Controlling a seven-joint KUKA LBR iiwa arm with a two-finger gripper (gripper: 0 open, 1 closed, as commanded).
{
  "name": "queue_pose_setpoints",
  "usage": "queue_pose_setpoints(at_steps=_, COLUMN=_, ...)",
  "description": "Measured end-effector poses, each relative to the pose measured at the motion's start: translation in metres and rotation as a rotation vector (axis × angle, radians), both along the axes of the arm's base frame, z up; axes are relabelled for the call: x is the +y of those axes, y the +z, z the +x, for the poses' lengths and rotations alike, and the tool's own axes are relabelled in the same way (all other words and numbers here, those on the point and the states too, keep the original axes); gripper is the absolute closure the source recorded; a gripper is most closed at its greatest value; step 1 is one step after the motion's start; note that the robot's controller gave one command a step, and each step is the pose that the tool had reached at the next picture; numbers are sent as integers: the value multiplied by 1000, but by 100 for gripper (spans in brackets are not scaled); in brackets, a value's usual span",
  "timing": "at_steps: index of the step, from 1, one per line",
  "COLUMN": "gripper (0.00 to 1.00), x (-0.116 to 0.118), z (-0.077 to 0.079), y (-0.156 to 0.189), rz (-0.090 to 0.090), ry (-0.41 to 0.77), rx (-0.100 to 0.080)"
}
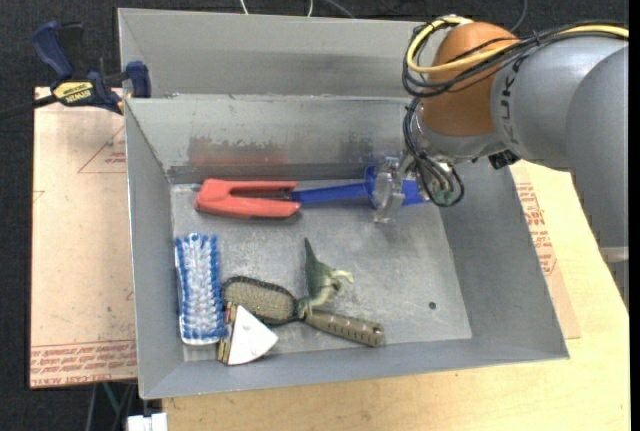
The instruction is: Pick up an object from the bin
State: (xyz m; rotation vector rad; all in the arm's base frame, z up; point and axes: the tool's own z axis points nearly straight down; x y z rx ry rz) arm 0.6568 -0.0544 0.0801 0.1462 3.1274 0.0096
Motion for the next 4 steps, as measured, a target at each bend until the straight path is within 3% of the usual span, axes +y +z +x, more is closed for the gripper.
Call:
queue_pose_setpoints(at_steps=2, gripper=100, x=1, z=1, y=47, rz=0, ry=2, rx=-7)
queue_pose_setpoints(at_steps=4, gripper=100, x=2, z=2, y=54, rz=0, ry=4, rx=-11)
